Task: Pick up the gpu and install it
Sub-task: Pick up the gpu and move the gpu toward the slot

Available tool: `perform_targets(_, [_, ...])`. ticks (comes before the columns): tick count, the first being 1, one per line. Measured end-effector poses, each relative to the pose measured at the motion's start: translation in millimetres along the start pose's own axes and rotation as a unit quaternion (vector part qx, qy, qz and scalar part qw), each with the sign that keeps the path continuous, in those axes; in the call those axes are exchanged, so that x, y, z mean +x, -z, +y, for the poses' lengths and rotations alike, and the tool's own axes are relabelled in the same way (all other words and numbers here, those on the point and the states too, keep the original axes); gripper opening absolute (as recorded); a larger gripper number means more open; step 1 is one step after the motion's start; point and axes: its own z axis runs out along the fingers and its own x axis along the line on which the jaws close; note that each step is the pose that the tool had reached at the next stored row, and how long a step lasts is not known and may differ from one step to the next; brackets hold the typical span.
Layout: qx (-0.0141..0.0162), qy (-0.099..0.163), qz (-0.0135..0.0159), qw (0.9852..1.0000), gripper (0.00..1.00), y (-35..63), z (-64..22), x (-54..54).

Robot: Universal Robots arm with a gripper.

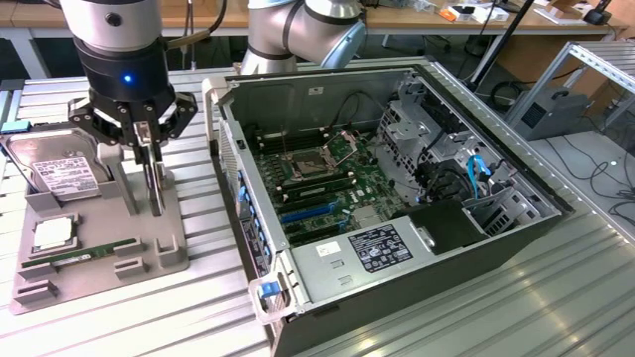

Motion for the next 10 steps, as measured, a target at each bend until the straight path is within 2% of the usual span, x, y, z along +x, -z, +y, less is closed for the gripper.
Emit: perform_targets(10, [-0.0026,0.000,-0.0001,1.0000,0.27,7.5,0.5,0.2])
